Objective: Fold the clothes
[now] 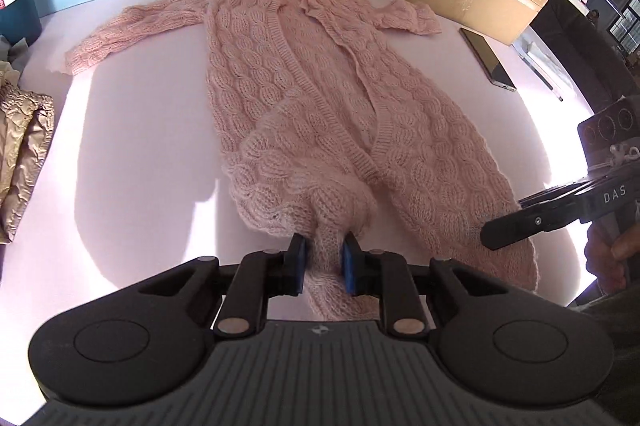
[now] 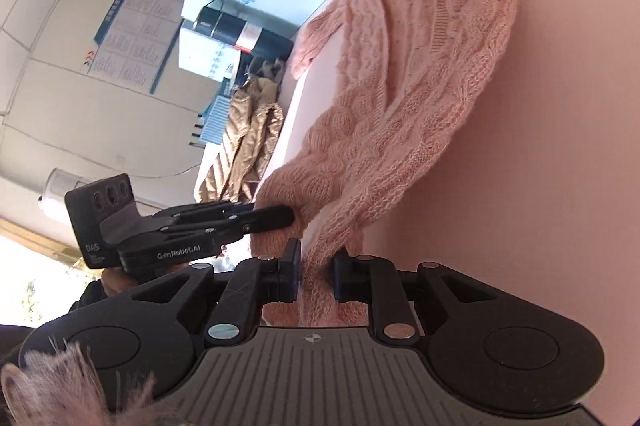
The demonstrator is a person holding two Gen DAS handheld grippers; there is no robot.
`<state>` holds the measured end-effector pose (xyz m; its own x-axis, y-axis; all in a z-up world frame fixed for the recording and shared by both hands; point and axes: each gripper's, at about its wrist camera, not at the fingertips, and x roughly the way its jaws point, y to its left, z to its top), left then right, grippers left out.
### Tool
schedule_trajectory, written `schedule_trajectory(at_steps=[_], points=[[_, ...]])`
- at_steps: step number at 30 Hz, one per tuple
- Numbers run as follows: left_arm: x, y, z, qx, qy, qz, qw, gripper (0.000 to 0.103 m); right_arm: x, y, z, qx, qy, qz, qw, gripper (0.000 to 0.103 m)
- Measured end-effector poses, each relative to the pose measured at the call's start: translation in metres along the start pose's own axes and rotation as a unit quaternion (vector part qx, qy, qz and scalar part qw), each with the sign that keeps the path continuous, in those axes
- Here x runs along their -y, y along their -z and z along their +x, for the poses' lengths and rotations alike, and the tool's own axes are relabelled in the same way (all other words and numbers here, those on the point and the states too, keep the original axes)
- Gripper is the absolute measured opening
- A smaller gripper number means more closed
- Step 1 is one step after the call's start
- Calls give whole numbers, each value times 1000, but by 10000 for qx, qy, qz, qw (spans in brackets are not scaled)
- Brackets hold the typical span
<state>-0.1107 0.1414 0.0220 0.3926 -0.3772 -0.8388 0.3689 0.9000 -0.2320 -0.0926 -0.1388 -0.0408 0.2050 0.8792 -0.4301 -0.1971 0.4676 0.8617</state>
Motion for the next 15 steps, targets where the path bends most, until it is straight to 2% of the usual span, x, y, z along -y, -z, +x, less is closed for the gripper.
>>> schedule_trajectory(at_steps=[1, 2, 3, 4, 5, 6, 7, 10, 12, 14, 15], points=[[3, 2, -2, -102, -82, 103, 9999, 18, -1, -1, 3, -174, -38, 26, 9998, 27], [5, 5, -3, -258, -228, 241, 9991, 21, -2, -2, 7, -446, 32, 64, 9990, 41], [2, 7, -5, -350, -340, 265, 9985, 26, -3, -3, 9, -645, 162, 2, 9978, 79], [-1, 9, -6, -441, -451, 287, 9976, 42, -7, -3, 6, -774, 301, -175, 9964, 92], [-5, 10, -8, -531, -562, 309, 9965, 59, -12, -4, 1, -864, 444, -393, 9945, 92], [-8, 12, -10, -622, -673, 331, 9952, 62, -15, -8, -8, -921, 618, -571, 9922, 92], [-11, 13, -11, -712, -784, 353, 9938, 63, -18, -14, -20, -902, 795, -695, 9903, 92], [-21, -4, -28, -593, -1110, 549, 9905, 63, -27, -52, -68, -615, 1353, -1022, 9836, 92], [-28, -26, -43, -391, -1366, 832, 9863, 64, -33, -87, -104, -274, 1747, -1272, 9760, 92], [-30, -48, -57, -108, -1645, 1121, 9799, 74, -43, -124, -138, 365, 1886, -1380, 9716, 93], [-33, -61, -65, 118, -1792, 1256, 9757, 78, -48, -142, -156, 688, 1951, -1430, 9679, 98]])
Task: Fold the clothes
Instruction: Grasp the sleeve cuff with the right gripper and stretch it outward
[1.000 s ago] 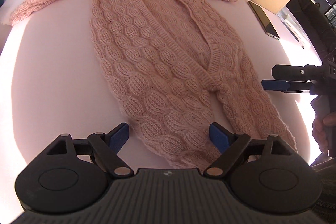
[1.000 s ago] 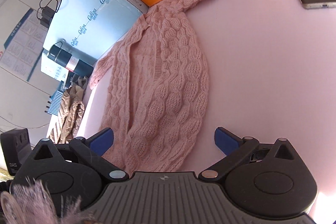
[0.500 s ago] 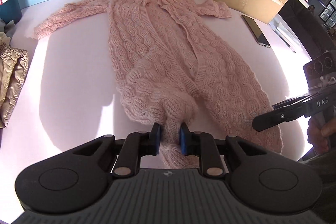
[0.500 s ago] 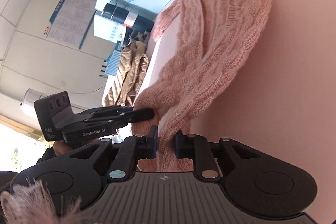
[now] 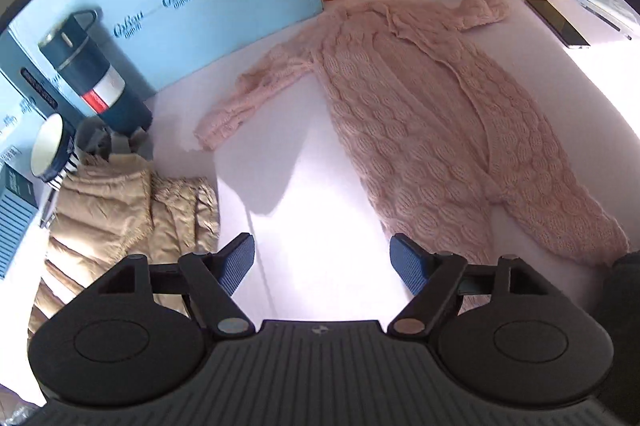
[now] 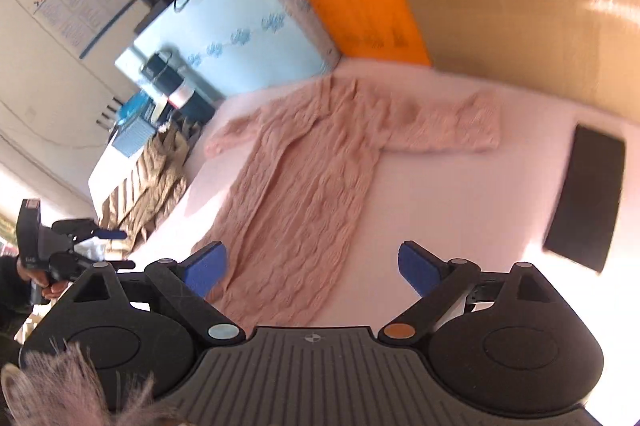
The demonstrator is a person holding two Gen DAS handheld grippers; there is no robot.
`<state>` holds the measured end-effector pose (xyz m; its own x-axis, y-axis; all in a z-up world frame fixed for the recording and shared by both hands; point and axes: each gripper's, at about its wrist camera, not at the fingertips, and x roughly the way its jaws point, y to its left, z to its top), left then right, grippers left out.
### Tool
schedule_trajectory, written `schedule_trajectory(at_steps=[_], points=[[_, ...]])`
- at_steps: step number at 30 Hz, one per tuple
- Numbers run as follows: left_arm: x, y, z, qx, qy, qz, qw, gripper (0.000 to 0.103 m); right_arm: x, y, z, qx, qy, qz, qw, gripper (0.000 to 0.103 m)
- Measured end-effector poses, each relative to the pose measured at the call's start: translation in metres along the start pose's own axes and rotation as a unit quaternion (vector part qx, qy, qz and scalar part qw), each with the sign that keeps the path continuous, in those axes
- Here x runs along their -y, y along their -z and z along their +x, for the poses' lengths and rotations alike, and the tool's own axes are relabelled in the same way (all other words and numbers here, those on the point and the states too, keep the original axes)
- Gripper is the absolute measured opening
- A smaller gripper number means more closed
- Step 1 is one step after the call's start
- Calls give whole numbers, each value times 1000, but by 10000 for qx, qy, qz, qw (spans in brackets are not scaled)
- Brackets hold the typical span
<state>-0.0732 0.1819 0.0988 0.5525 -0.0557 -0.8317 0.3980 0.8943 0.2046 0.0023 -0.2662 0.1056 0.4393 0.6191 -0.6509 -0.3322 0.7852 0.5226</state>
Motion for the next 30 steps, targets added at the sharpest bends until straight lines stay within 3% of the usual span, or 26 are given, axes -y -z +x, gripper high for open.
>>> schedule_trajectory(at_steps=[2, 5, 6, 10, 14, 17, 21, 24, 26, 27, 28, 30], points=[[-12, -27, -8, 504, -207, -16, 9985, 82, 18, -36, -26, 779, 127, 122, 9968, 103], [-21, -63, -6, 1106, -206, -347, 9930, 82, 54, -48, -31, 1930, 97, 510, 9798, 103], [-18, -74, 3, 1227, -182, -483, 9911, 82, 69, -46, -21, 2131, 146, 832, 9734, 103], [10, -115, 57, 1359, 139, -887, 9866, 83, 131, -33, 51, 1771, -18, 2373, 9552, 103], [74, -144, 124, 939, 832, -850, 9885, 82, 172, -7, 102, 1964, -233, 3465, 9170, 103], [121, -160, 172, 492, 894, -421, 9939, 82, 187, 2, 128, 2025, -384, 3928, 8962, 103], [162, -163, 212, -81, 855, -291, 9959, 82, 189, -4, 140, 2332, -390, 3848, 8922, 103], [168, -158, 228, -360, 910, -396, 9944, 82, 192, -7, 147, 2406, -197, 3862, 8903, 98], [168, -155, 233, -411, 934, -474, 9937, 83, 192, -13, 153, 2191, -12, 3671, 9040, 75], [168, -155, 233, -417, 940, -478, 9936, 83, 193, -15, 156, 2016, 73, 3594, 9111, 42], [167, -154, 234, -420, 943, -465, 9936, 84, 194, -16, 158, 1897, 167, 3533, 9159, 18], [167, -154, 235, -419, 948, -470, 9935, 84, 191, -16, 153, 1987, 468, 3356, 9196, 15]])
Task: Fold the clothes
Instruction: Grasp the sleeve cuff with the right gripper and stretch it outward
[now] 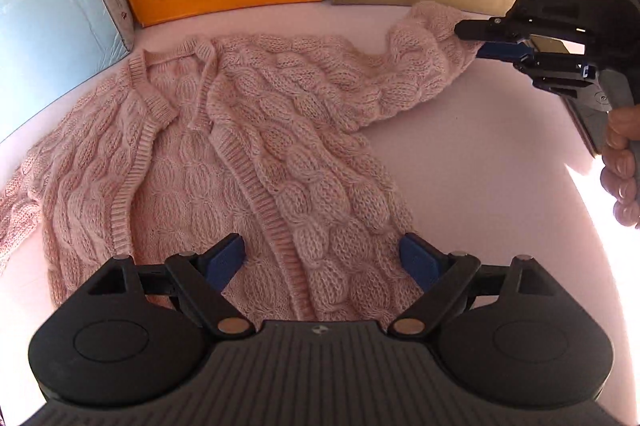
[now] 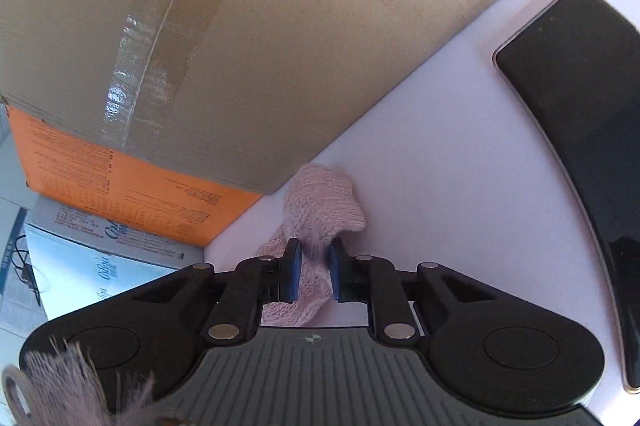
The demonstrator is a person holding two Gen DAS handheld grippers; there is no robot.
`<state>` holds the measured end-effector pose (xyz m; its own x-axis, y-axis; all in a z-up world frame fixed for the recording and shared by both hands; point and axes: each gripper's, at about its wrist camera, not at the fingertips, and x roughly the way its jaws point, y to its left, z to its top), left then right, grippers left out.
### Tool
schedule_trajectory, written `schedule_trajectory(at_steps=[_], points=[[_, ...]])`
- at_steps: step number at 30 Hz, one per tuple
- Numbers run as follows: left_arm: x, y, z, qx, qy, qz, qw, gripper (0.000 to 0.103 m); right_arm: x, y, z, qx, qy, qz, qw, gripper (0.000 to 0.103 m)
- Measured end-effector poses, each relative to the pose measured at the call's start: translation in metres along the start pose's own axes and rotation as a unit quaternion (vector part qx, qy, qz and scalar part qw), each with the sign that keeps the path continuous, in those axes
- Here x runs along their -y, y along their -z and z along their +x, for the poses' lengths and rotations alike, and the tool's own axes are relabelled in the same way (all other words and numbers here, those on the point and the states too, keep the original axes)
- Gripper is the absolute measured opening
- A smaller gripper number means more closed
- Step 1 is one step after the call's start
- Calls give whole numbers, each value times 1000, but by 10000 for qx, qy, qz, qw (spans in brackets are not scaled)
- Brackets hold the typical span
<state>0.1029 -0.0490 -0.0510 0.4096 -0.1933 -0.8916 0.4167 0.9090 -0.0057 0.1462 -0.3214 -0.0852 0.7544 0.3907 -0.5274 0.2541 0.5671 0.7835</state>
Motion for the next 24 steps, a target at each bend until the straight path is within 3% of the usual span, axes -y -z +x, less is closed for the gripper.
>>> schedule_trajectory(at_steps=[2, 4, 6, 8, 9, 10, 11, 12, 13, 16, 18, 22, 24], points=[[0, 0, 1, 5, -4, -11, 10000, 86, -15, 1, -11, 342, 183, -631, 9973, 15], [0, 0, 2, 6, -27, -6, 10000, 87, -42, 9, -19, 583, 312, -1683, 9835, 15], [0, 0, 1, -1, -51, -35, 10000, 87, -69, 22, -21, 661, 304, -2791, 9575, 15], [0, 1, -7, 32, -59, -56, 10000, 87, -93, 31, -15, 355, 53, -3653, 9302, 17], [-1, 4, -12, 70, -50, -41, 10000, 87, -98, 38, -15, 185, -65, -3893, 9209, 26], [-1, 6, -17, 108, -41, -25, 9999, 87, -100, 43, -12, 44, -158, -4004, 9162, 42], [-4, 9, -21, 122, -103, 9, 9999, 87, -102, 47, -12, -113, -268, -4042, 9142, 51], [-7, 13, -25, 135, -167, 44, 9998, 87, -99, 50, -11, -222, -344, -4024, 9146, 61], [-10, 17, -29, 148, -231, 78, 9996, 87, -96, 52, -9, -309, -387, -3997, 9153, 64], [-26, 32, -37, 131, -409, -158, 9989, 87, -91, 58, -11, -403, -239, -3706, 9276, 64], [-37, 40, -41, 129, -447, -440, 9979, 87, -82, 57, -17, -229, -38, -3394, 9404, 65], [-57, 51, -40, 29, -480, -1052, 9933, 87, -60, 39, -19, 302, 468, -1949, 9792, 65], [-62, 51, -37, -35, -474, -1190, 9918, 87, -45, 29, -17, 483, 643, -1388, 9870, 65]])
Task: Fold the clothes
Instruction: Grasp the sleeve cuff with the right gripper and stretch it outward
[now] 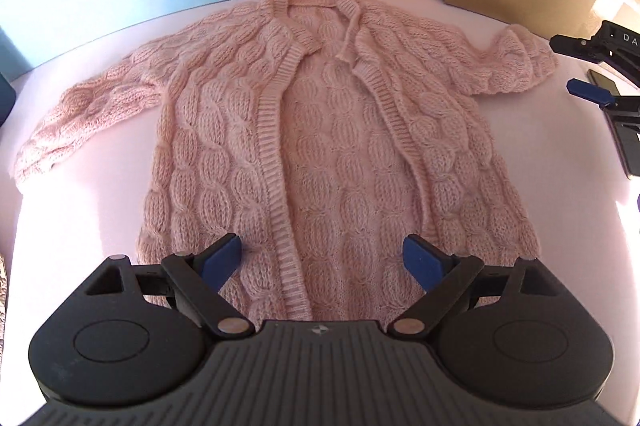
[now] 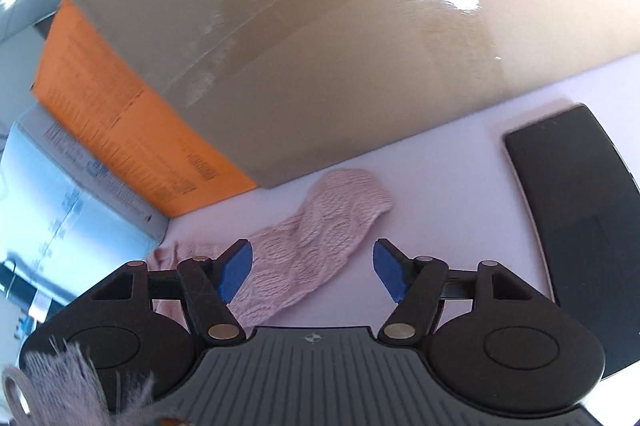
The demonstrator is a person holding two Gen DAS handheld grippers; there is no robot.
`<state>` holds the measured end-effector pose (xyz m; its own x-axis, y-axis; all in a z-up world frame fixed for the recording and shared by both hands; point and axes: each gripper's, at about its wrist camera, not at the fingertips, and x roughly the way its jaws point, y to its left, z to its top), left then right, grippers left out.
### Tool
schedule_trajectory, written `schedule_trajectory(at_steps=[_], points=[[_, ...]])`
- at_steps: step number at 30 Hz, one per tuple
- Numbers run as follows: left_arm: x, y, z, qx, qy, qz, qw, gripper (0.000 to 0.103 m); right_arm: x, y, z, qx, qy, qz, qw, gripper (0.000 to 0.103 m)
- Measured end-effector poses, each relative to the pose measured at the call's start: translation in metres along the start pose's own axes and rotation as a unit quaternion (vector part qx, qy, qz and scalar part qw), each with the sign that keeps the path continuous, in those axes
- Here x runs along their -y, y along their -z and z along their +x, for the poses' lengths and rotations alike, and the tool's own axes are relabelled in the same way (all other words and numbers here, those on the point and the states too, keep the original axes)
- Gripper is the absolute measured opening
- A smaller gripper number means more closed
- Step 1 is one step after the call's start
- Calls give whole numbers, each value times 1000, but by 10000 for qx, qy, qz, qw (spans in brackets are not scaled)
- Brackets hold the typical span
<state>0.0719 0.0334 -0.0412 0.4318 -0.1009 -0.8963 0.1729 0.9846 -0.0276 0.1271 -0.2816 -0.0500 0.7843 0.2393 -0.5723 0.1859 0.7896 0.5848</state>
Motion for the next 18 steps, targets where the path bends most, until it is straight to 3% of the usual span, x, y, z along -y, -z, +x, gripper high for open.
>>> schedule_trajectory(at_steps=[3, 6, 8, 9, 12, 18], points=[[1, -1, 2, 1, 4, -24, 10000, 87, 12, -8, 9, 112, 156, 379, 9991, 65], [6, -1, 6, -30, -51, 135, 9999, 90, 11, -13, 23, -4, -4, 402, 9992, 60], [11, 0, 8, -50, -112, 291, 9995, 93, 7, -16, 33, -154, -115, 327, 9993, 34], [12, 0, 8, -48, -126, 328, 9994, 94, 8, -16, 39, -322, -165, 390, 9986, 5], [12, 1, 8, -49, -124, 349, 9993, 94, 1, -18, 31, -146, -155, 202, 9996, 5], [12, 3, 8, -65, -147, 365, 9992, 94, -29, -22, -30, 843, -284, -697, 9936, 5]])
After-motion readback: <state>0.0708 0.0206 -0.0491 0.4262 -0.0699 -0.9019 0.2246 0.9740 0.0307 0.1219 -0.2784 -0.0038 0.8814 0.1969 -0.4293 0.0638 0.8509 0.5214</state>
